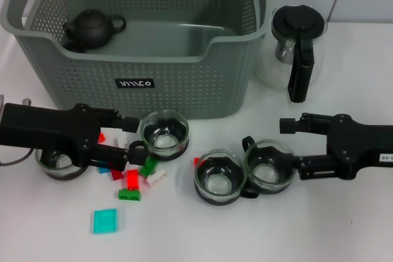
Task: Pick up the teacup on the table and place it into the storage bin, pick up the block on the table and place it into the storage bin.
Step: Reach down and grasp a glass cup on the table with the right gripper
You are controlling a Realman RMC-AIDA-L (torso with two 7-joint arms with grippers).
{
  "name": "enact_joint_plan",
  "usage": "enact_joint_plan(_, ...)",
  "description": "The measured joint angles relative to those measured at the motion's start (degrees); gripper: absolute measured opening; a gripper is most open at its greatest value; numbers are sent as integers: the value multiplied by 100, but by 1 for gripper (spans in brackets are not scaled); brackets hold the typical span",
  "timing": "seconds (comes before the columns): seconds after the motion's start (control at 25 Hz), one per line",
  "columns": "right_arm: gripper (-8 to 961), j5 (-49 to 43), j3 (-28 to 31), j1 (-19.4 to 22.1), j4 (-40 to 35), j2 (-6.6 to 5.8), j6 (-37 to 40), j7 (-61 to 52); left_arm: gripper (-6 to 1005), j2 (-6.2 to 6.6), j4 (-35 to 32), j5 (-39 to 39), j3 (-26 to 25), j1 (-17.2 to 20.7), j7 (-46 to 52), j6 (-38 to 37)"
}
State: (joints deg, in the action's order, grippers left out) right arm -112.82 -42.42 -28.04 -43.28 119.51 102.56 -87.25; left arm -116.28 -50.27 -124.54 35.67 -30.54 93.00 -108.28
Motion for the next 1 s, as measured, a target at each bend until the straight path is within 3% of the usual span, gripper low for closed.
enact_joint_plan(0.48, 897, 95, 274, -89, 149, -85, 226, -567, 807, -3, 0, 52, -193, 9, -4, 0)
enact_joint_plan(0.68, 892, 26, 189, -150, 116, -361, 332, -1292, 806, 15, -2, 52, -252, 24, 10, -125)
enact_joint_plan(1.0, 883, -1187, 164, -479, 82, -825, 382, -2811, 806, 266, -36, 83, -504, 45, 165, -758)
